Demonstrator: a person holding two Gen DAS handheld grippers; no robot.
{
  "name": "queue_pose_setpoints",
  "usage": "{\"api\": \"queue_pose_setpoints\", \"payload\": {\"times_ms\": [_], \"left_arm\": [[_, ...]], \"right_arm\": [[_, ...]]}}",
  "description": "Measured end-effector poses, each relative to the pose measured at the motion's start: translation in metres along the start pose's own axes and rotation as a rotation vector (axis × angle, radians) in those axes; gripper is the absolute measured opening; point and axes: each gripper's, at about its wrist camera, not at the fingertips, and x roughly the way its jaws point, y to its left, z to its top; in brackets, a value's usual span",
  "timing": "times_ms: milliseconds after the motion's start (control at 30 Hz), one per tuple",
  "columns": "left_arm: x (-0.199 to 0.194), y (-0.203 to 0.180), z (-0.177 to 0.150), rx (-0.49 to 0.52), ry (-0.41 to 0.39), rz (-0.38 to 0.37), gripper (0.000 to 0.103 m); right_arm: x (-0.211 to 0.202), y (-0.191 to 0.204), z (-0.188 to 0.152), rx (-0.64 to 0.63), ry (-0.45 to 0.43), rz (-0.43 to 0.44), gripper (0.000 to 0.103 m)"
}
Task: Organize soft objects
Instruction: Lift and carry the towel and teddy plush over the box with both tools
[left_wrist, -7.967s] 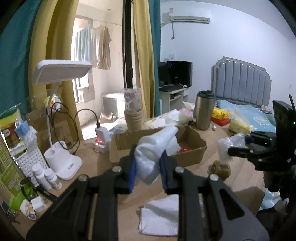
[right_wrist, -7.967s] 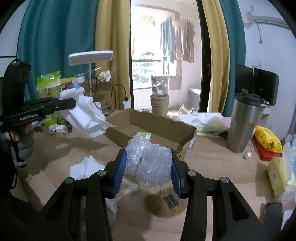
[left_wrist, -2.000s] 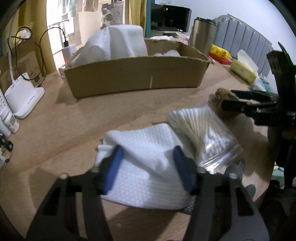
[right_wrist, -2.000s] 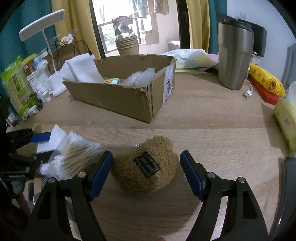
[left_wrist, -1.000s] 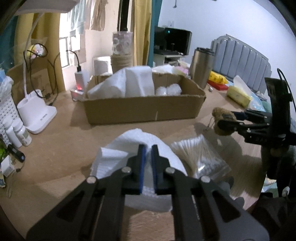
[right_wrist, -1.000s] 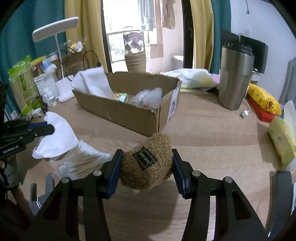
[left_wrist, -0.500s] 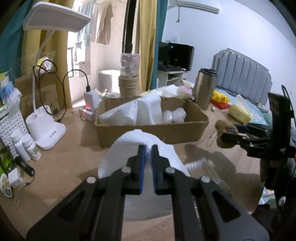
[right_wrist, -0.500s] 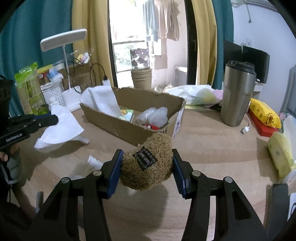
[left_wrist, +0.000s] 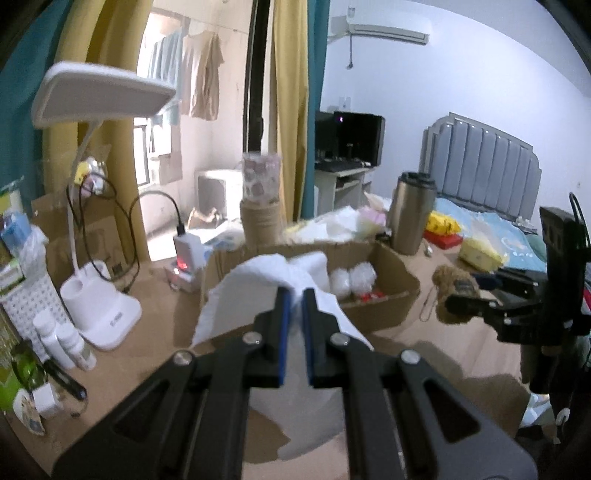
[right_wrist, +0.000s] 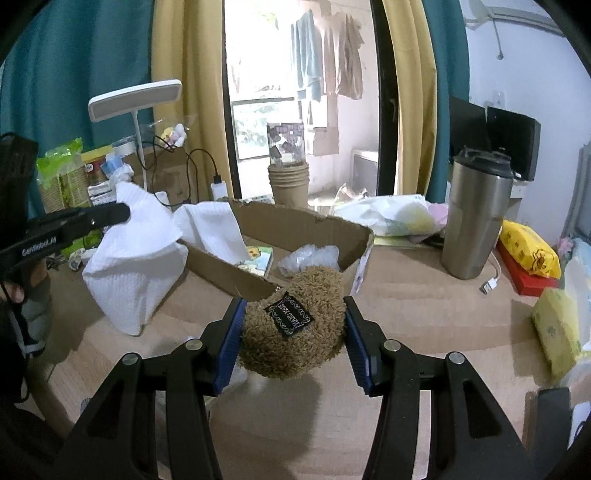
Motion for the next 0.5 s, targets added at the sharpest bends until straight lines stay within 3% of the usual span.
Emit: {"api": "queue_pose_setpoints", "payload": {"times_ms": [500], "left_arm": [[-0.002, 0.016, 0.066, 0.020, -0.140, 0.022, 0.007]], "right_arm": [[0.000, 0.003, 0.038, -0.055, -0.088, 0.015, 0.054]]}}
